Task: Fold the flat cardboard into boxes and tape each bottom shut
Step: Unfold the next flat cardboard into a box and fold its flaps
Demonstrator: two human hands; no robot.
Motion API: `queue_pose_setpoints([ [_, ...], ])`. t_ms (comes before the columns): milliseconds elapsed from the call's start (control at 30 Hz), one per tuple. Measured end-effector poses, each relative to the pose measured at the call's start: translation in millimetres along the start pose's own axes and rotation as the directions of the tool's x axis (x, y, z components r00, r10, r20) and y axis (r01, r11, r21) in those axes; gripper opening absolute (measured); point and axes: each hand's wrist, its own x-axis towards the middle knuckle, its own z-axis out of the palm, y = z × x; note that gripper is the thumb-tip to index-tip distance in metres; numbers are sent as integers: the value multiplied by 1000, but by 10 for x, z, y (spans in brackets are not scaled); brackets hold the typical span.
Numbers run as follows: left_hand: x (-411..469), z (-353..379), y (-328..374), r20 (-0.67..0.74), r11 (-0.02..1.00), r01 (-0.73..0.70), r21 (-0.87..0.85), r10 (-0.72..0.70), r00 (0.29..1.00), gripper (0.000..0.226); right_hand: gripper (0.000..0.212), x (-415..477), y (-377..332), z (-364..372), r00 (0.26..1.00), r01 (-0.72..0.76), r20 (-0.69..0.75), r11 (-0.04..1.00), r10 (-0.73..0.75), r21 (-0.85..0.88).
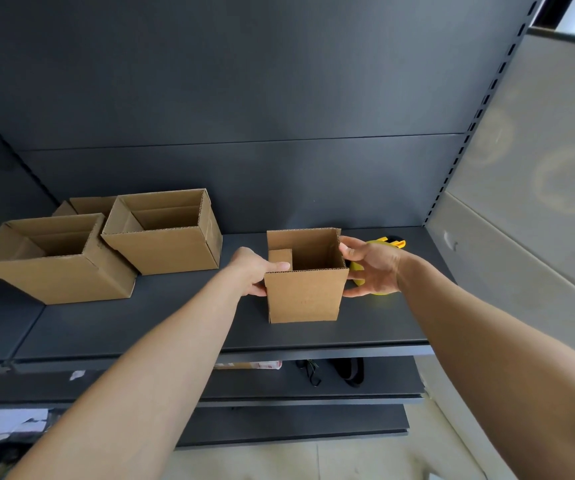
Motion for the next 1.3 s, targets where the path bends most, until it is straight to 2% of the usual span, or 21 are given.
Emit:
queue_pose_setpoints([
  [133,-12,2,11,-5,1000,-10,30,10,1000,49,53,17,-69,141,996,-17,-92,994,7,-111],
  [267,-26,0,-14,4,1000,-8,-6,8,1000,43,44,21,-48,357,979,0,-198,978,-43,-209],
  [533,-1,-7,-71,10,999,-26,-25,26,1000,36,46,70,-34,367,964,5,-260,980,-58,-200],
  [667,28,-39,-128,13,998,-35,-47,36,999,57,44,104,-12,324,967,19,-246,985,-61,-170],
  [733,24,-29,-149,-4,998,-54,-36,53,999,58,45,139,10,300,968,31,-241,987,-68,-155],
  [867,11,8,-165,-84,988,-148,46,151,985,33,44,181,38,294,968,58,-232,988,-90,-140],
  [1033,-17,21,-179,-78,969,-237,63,242,967,18,42,148,37,342,952,92,-274,983,-133,-158],
  [1200,-67,-12,-201,-6,976,-218,17,218,976,6,42,71,66,272,981,95,-161,991,-108,-91],
  [1233,-79,-50,-208,56,980,-199,-13,199,978,10,43,65,78,257,982,102,-149,992,-112,-72],
  [1300,-104,-138,-231,215,988,-137,-77,150,965,34,44,52,100,243,983,114,-143,993,-119,-44],
])
